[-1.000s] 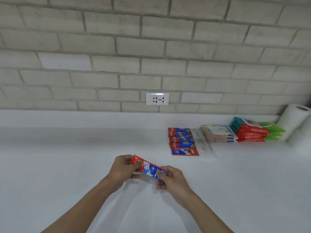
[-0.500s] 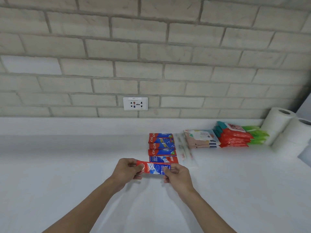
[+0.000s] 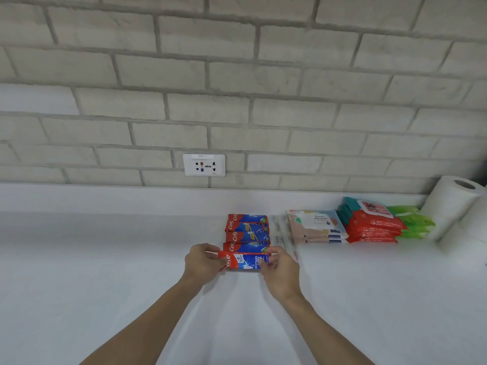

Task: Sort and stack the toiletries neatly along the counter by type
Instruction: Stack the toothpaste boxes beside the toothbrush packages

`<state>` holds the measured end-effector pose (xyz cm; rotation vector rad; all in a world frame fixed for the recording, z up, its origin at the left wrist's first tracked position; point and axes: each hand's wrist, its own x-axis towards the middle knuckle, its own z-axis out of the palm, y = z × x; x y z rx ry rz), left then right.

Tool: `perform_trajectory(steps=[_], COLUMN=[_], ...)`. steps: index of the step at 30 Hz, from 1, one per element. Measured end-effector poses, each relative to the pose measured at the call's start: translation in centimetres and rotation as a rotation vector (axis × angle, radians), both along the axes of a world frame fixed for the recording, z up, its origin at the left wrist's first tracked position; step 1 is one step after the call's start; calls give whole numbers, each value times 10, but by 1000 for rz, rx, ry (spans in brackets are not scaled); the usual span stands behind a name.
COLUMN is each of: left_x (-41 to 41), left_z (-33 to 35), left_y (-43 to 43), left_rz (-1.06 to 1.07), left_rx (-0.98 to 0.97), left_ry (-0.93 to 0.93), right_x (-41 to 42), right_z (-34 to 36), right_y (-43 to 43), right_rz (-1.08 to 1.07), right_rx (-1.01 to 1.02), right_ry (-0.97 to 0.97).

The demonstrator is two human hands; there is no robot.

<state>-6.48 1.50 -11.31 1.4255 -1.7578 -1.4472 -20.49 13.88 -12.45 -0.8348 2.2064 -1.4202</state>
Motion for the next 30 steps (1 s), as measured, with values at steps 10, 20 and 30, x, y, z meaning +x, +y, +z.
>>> perform_trajectory(steps=[10, 20, 30], left_x=[-19, -24, -24], left_z=[-12, -17, -19], left_y=[-11, -16, -21], left_rz=[-4, -81, -93], left_rx=[-75, -151, -153], left_ry=[-77, -183, -229], right_x=[-21, -16, -16], right_z=[-19, -5, -5], right_y=[-20, -19, -20], right_rz=[32, 31, 31], right_rx=[191, 426, 364], right_ry=[178, 422, 397])
